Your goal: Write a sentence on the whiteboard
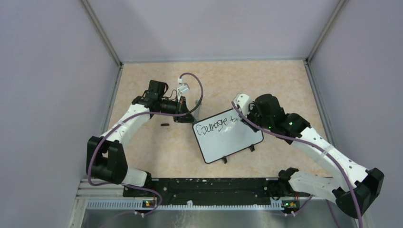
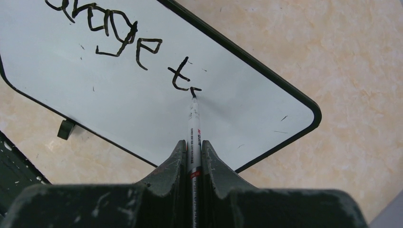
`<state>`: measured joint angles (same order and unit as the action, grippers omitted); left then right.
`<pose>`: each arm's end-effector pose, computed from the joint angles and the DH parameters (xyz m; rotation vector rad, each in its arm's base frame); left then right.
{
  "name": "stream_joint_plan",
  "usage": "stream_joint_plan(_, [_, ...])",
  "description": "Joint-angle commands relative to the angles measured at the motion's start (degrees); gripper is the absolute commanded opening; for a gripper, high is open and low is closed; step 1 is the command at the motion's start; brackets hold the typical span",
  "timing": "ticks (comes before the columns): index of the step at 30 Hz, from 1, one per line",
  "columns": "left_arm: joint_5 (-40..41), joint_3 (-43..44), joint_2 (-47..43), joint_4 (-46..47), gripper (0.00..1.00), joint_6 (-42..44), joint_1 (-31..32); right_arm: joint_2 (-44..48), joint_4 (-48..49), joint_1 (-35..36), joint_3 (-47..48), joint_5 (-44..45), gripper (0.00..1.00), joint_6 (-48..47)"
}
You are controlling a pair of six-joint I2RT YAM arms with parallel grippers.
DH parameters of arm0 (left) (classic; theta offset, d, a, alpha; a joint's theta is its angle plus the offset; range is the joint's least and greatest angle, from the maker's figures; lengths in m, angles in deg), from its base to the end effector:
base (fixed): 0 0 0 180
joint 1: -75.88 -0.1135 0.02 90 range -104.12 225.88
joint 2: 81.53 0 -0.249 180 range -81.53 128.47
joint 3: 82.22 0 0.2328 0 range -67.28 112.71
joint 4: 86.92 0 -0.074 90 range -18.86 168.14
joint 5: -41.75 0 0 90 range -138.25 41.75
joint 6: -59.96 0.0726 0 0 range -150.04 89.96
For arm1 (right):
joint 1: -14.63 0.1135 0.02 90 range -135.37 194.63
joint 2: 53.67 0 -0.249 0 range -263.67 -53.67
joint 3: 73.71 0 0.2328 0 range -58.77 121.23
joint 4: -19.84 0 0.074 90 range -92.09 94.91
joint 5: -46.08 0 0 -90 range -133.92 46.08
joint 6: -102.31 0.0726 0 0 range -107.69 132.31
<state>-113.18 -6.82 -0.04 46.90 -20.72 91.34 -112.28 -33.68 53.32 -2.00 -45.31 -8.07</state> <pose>0.2511 -0.1377 0.2522 0.9303 2.0268 -1.4243 0.1774 0.1443 0.2838 -1.1368 1.9805 0.1952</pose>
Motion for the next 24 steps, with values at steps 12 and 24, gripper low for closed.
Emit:
stream_joint_plan(12, [0.1, -0.5, 0.1, -1.4, 0.0, 1.1, 0.5, 0.5, 1.9, -0.9, 3.5, 6.6, 0.0, 0.0])
stream_joint_plan(24, [0.0, -0.6, 0.2, -1.4, 0.0, 1.4, 0.5, -0.6, 2.1, -0.9, 4.8, 2.6, 0.0, 0.8])
